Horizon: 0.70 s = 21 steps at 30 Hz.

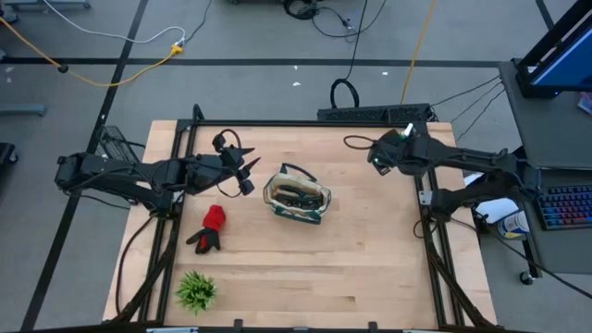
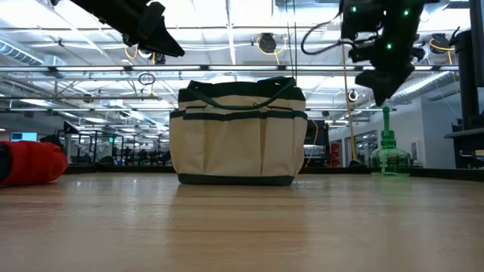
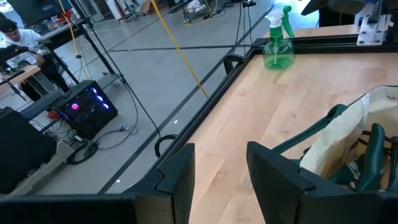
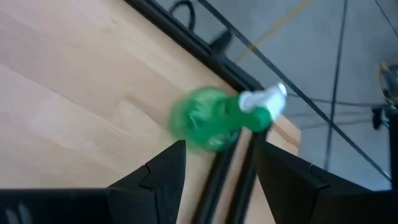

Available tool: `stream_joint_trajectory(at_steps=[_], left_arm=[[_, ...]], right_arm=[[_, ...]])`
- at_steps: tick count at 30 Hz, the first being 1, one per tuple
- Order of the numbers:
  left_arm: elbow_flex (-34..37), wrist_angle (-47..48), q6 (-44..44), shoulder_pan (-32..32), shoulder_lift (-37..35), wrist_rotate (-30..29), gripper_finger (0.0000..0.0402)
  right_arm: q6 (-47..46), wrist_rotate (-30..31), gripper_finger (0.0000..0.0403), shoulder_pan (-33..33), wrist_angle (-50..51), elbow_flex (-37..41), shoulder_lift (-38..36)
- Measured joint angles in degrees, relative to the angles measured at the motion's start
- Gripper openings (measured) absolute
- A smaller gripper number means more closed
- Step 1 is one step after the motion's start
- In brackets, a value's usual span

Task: Pick & Place Garden tools in Gardening bag
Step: Put the green spray bottle into the gardening bag

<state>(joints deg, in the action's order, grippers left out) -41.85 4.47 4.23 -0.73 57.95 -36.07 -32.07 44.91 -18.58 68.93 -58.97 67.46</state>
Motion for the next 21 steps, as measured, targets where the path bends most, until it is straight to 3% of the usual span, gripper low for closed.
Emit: stream_joint_trajectory(at_steps=[14, 21], left_arm=[[0.0, 0.0, 0.0, 0.0, 0.0, 0.0, 0.0152], [0.0, 0.0, 0.0, 0.0, 0.0, 0.0, 0.0152]], right_arm=[[3.4, -2.8, 0.0184, -9.8, -0.8, 5.1, 0.0], [8.3, -4.0, 0.0211, -12.0, -10.4, 7.2, 0.0]])
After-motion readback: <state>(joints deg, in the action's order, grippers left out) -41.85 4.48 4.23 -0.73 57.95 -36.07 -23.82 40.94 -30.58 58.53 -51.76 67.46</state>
